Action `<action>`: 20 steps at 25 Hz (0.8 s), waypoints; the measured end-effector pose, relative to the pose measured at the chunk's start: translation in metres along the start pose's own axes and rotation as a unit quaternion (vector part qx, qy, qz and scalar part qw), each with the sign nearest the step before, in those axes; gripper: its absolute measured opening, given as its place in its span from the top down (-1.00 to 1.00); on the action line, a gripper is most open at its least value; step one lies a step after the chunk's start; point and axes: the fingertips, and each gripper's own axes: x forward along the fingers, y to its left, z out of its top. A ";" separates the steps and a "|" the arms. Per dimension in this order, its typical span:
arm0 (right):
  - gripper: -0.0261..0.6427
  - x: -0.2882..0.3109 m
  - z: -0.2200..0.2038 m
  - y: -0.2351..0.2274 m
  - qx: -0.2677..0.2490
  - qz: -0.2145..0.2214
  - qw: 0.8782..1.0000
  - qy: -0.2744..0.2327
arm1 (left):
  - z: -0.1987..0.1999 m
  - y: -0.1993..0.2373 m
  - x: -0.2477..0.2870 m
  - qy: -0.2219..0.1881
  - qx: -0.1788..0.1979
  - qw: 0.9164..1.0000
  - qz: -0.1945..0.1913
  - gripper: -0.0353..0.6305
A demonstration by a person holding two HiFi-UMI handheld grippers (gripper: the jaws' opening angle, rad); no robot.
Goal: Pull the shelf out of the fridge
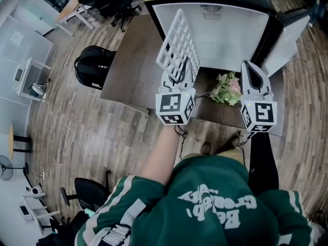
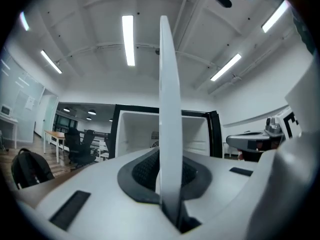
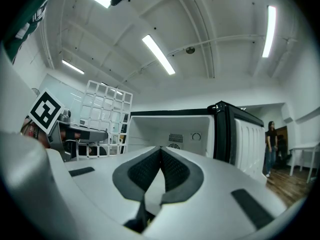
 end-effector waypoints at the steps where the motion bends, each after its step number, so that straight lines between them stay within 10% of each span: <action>1: 0.89 0.000 0.000 0.000 0.001 -0.001 1.000 0.000 | 0.000 -0.001 0.000 0.002 0.013 1.000 0.000 0.78; 20: 0.89 -0.004 -0.005 0.003 -0.009 -0.007 1.000 0.013 | -0.015 -0.005 -0.004 0.015 0.062 0.998 0.003 0.78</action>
